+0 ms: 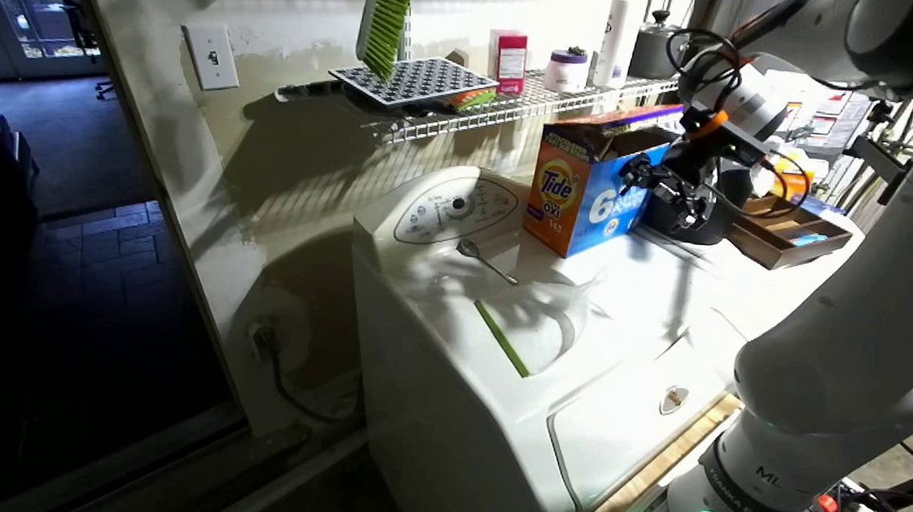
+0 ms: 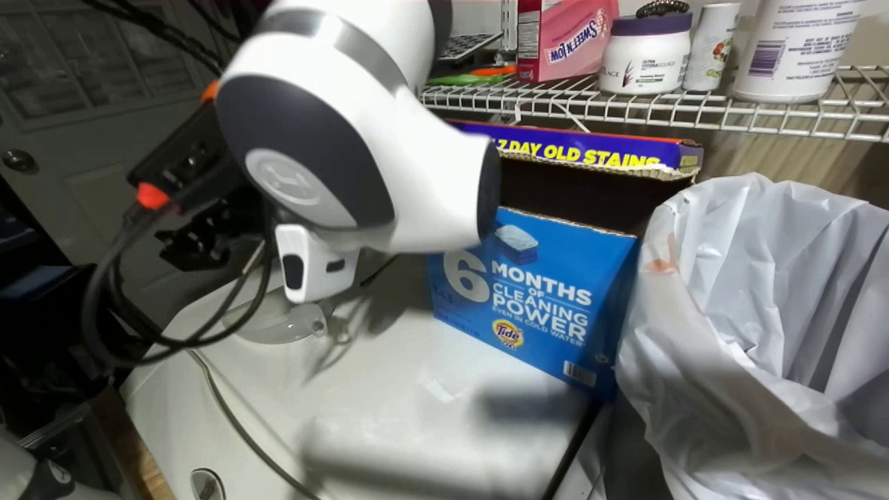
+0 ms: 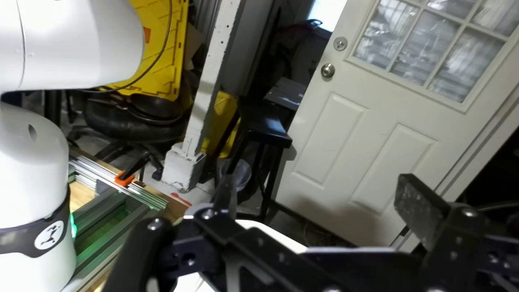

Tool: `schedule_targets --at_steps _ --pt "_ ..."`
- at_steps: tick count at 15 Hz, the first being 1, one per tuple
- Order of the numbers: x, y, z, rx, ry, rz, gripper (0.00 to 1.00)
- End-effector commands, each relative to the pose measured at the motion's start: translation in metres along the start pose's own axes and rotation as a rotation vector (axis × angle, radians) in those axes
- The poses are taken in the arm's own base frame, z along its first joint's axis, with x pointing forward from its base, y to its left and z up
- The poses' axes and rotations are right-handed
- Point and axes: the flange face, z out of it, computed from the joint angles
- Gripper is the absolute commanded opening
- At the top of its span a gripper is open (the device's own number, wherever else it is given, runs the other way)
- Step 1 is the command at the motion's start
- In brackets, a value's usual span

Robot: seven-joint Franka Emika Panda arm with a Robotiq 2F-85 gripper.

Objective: Flip over the dustpan

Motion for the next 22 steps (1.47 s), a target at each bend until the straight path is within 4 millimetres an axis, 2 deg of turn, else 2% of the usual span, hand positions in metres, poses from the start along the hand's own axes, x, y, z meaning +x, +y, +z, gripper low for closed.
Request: schedule_targets --at_steps 1,7,10,15,18,20,21,22 --pt "-0.051 -0.031 0.028 -0.149 0.124 0.037 1.00" --pt "-0.094 -0.074 0.073 -0.428 0.255 0.053 1.00" --pt "-0.112 -0.086 0.095 -0.570 0.312 0.068 1.00" --pt "-0.142 -0.093 0.127 -0.821 0.406 0.076 1.00" --pt "-0.150 -0.092 0.137 -0.968 0.471 0.072 1.00" --pt "-0.144 -0.095 0.136 -1.063 0.526 0.057 1.00" --pt "-0.143 -0.093 0.136 -0.981 0.484 0.079 1.00" --pt "-0.143 -0.094 0.137 -1.015 0.501 0.074 1.00"
